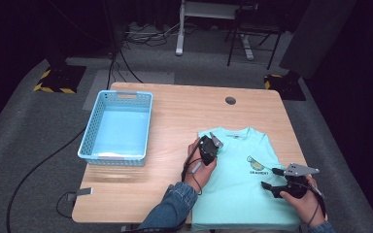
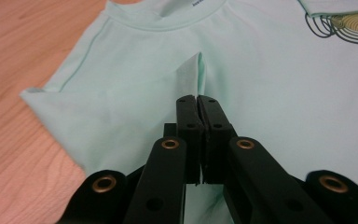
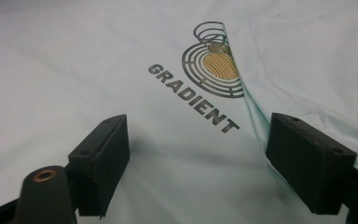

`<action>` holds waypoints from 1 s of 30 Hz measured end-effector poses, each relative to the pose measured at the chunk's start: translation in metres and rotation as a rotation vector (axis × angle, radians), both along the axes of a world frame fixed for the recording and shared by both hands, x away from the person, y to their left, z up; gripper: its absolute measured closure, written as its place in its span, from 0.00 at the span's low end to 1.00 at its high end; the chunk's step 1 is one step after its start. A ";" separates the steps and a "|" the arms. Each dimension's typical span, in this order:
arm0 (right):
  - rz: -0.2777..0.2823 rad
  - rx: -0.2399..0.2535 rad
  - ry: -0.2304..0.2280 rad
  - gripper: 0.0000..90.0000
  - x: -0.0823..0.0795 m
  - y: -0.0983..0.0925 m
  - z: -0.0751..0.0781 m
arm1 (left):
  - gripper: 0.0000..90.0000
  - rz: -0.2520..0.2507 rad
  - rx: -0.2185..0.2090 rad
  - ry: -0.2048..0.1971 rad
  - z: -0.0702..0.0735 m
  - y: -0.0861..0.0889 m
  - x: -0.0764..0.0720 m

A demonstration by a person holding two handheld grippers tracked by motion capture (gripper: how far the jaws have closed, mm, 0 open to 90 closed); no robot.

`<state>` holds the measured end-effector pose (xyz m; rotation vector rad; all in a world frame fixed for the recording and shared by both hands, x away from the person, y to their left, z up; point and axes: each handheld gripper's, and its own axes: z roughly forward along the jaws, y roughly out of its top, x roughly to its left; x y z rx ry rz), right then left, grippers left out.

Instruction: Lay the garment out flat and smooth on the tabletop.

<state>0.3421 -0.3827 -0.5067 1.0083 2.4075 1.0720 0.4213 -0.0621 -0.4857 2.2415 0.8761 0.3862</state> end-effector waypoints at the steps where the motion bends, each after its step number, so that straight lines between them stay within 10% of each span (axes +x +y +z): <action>1: 0.000 0.000 0.000 0.24 0.000 0.000 0.000 | 0.98 0.000 0.000 0.000 0.000 0.000 0.000; 18: -0.015 0.012 0.024 0.24 0.002 -0.002 0.003 | 0.93 0.227 -0.045 -0.133 0.016 0.087 -0.027; 24: -0.029 0.012 -0.008 0.24 0.008 0.001 0.017 | 0.67 0.358 -0.057 -0.110 0.007 0.116 -0.039; 30: -0.028 -0.008 -0.015 0.28 0.021 0.006 0.025 | 0.43 0.356 -0.076 -0.110 0.010 0.114 -0.045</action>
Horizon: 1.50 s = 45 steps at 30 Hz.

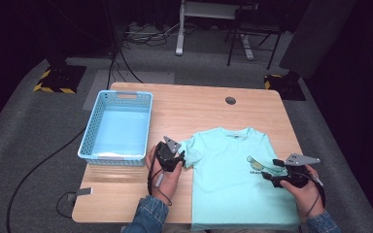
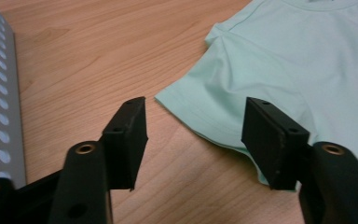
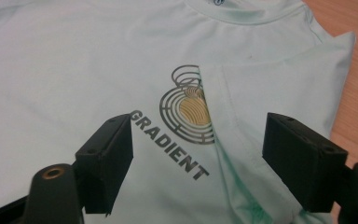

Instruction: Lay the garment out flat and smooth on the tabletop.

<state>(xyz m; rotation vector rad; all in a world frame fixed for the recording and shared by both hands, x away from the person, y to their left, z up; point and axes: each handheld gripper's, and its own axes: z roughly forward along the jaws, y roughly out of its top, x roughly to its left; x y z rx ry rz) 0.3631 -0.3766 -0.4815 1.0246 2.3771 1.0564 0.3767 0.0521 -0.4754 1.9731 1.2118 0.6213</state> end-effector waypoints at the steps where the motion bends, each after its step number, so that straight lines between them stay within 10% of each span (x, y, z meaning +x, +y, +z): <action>1: 0.001 -0.002 0.002 0.29 0.002 0.001 0.001 | 0.40 -0.006 -0.005 0.002 0.000 -0.001 -0.001; 20: 0.027 -0.027 0.041 0.56 0.047 0.026 -0.009 | 0.23 -0.174 0.037 0.089 -0.022 -0.034 -0.025; 29: -0.030 -0.044 0.037 0.97 0.057 0.015 -0.012 | 0.21 -0.177 0.027 0.110 -0.031 -0.037 -0.024; 34: -0.088 -0.059 -0.017 0.97 0.056 -0.005 0.001 | 0.20 -0.163 0.040 0.101 -0.030 -0.037 -0.025; 37: -0.267 -0.106 -0.079 0.95 0.054 -0.037 0.016 | 0.20 -0.159 0.037 0.084 -0.027 -0.036 -0.027; 40: -0.402 -0.129 -0.139 0.70 0.047 -0.064 0.026 | 0.20 -0.161 0.026 0.067 -0.022 -0.036 -0.029; 45: -0.311 -0.053 -0.131 0.52 0.034 -0.063 0.028 | 0.19 -0.193 0.025 0.061 -0.018 -0.045 -0.031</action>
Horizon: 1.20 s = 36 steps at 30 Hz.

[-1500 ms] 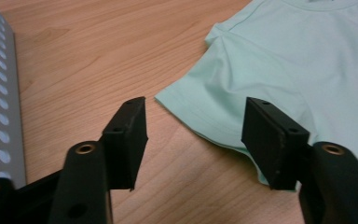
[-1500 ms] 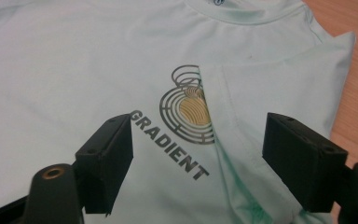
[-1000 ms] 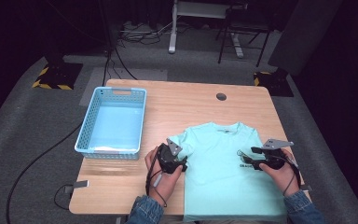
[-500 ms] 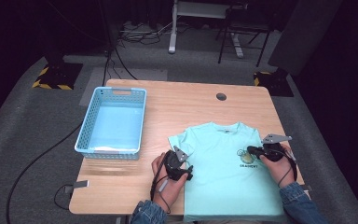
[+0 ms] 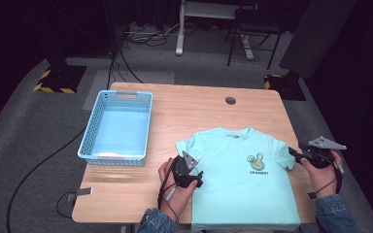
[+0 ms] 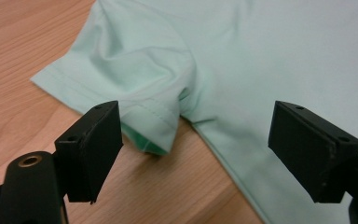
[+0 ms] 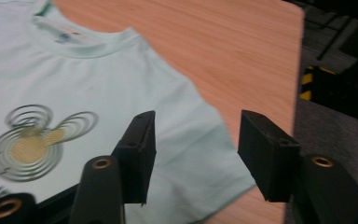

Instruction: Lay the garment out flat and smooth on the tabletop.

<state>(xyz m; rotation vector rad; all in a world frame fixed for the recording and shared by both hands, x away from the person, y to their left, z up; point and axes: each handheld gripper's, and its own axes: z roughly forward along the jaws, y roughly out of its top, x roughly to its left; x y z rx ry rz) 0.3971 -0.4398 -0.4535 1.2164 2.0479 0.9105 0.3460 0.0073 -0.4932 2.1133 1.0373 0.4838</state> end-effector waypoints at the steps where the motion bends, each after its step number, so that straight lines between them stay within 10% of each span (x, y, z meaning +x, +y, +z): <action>1: 0.026 0.008 0.007 0.49 -0.002 0.003 -0.001 | 0.19 -0.009 0.002 0.002 0.000 -0.002 -0.001; 13: 0.317 0.037 0.166 0.31 -0.034 0.043 -0.032 | 0.17 -0.150 0.023 0.043 -0.007 -0.035 -0.001; 36: 0.281 0.057 0.159 0.16 0.036 0.065 -0.052 | 0.15 -0.104 0.006 0.053 -0.013 -0.014 0.069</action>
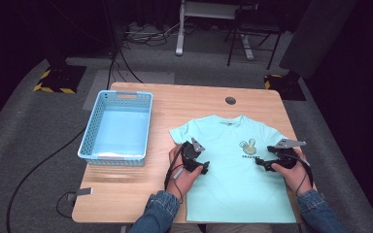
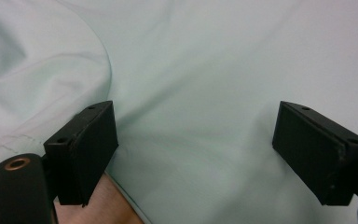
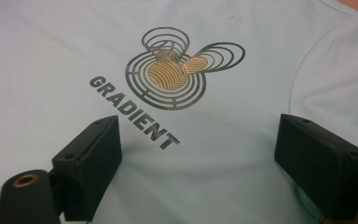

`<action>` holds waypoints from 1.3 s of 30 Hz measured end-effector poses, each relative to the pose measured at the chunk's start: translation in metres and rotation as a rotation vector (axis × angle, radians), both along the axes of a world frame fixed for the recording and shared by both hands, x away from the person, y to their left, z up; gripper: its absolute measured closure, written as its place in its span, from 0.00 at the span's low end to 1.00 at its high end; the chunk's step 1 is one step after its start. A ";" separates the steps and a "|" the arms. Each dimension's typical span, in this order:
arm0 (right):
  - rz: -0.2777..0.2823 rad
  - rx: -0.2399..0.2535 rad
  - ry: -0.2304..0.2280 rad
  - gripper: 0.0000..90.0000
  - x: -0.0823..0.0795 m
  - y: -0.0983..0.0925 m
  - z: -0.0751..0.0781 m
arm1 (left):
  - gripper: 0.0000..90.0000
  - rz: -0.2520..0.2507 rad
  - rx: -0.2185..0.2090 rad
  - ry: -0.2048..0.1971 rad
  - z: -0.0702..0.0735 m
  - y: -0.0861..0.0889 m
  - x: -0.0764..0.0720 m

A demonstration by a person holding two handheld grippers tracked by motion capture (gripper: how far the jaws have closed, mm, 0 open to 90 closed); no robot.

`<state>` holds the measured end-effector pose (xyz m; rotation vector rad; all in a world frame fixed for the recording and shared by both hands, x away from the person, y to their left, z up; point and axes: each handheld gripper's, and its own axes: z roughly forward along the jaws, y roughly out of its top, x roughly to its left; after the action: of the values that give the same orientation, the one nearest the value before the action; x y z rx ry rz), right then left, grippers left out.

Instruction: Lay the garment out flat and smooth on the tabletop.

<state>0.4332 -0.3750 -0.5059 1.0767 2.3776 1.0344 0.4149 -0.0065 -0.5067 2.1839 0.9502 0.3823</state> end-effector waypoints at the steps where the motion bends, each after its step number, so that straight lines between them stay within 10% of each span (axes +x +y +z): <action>1: 0.000 -0.001 -0.001 0.16 0.003 0.001 0.000 | 0.15 0.000 0.002 -0.001 0.000 0.001 0.003; 21: -0.037 -0.003 0.001 0.15 0.056 0.017 0.001 | 0.15 0.010 -0.003 0.001 0.001 0.013 0.056; 39: 0.024 -0.016 -0.045 0.12 0.027 0.021 0.040 | 0.13 -0.016 -0.005 -0.058 0.034 0.016 0.021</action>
<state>0.4599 -0.3544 -0.4655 1.0109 2.3650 1.0357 0.4355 0.0095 -0.4723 2.1630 0.9002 0.4329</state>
